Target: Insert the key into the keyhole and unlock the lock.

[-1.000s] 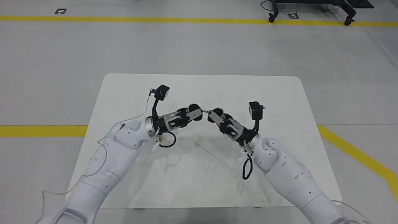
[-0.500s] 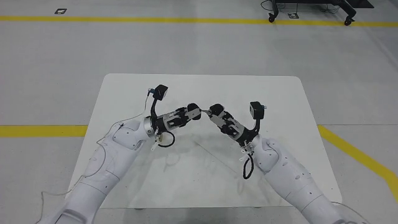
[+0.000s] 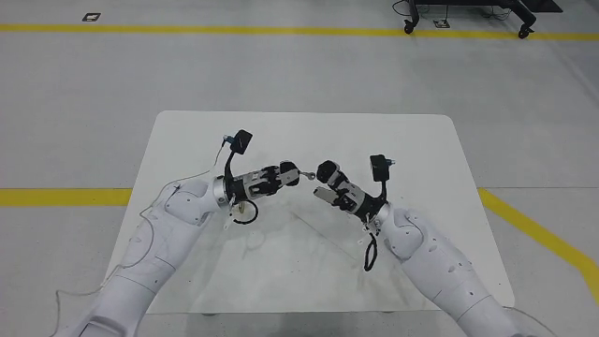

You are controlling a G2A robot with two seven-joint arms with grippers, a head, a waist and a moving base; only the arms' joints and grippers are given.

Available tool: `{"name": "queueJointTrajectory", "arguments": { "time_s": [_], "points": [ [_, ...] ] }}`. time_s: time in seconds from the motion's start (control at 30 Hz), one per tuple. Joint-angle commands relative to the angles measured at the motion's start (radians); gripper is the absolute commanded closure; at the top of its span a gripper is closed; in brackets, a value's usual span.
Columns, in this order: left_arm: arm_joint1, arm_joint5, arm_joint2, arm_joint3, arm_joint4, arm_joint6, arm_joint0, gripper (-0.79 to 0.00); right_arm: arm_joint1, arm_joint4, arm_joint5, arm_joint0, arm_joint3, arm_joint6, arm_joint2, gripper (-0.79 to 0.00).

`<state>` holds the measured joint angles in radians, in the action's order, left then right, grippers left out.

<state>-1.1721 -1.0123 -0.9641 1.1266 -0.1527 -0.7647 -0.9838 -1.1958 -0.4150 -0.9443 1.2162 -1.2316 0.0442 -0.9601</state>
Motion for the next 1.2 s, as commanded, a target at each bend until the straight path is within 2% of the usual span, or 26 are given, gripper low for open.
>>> {"name": "queueJointTrajectory", "arguments": {
  "time_s": [0.0,0.03,0.07,0.17,0.37,0.7,0.87,0.9,1.03,1.17],
  "points": [
    [0.003,0.000,0.004,0.004,-0.009,-0.021,0.001,0.000,0.007,0.040,-0.005,0.010,-0.014,-0.058,-0.009,-0.723],
    [0.004,0.000,0.006,0.005,-0.014,-0.031,0.002,0.000,0.010,0.063,-0.009,0.015,-0.021,-0.085,-0.013,-0.526],
    [0.005,0.000,0.008,0.004,-0.016,-0.040,0.004,0.000,0.014,0.085,-0.009,0.018,-0.026,-0.111,-0.018,-0.376],
    [0.006,0.005,0.013,-0.001,-0.020,-0.047,0.009,0.000,0.023,0.135,-0.001,0.027,-0.043,-0.177,-0.032,-0.286],
    [0.008,0.005,0.035,0.004,-0.011,-0.048,0.016,0.000,0.034,0.200,0.039,0.041,-0.074,-0.273,-0.049,-0.228],
    [0.011,0.003,0.052,-0.008,-0.020,-0.046,0.029,0.000,0.040,0.265,0.058,0.051,-0.098,-0.345,-0.061,-0.228],
    [0.011,0.000,0.060,-0.011,-0.019,-0.042,0.034,0.000,0.040,0.288,0.057,0.051,-0.100,-0.371,-0.056,-0.200],
    [0.011,0.000,0.060,-0.011,-0.020,-0.042,0.034,0.000,0.040,0.293,0.056,0.051,-0.099,-0.376,-0.054,-0.179],
    [0.012,0.000,0.067,-0.006,-0.015,-0.042,0.035,0.000,0.039,0.306,0.053,0.049,-0.096,-0.387,-0.051,0.000],
    [0.012,0.001,0.073,-0.009,-0.013,-0.038,0.037,0.000,0.037,0.307,0.045,0.046,-0.091,-0.392,-0.049,0.000]
  ]
}}
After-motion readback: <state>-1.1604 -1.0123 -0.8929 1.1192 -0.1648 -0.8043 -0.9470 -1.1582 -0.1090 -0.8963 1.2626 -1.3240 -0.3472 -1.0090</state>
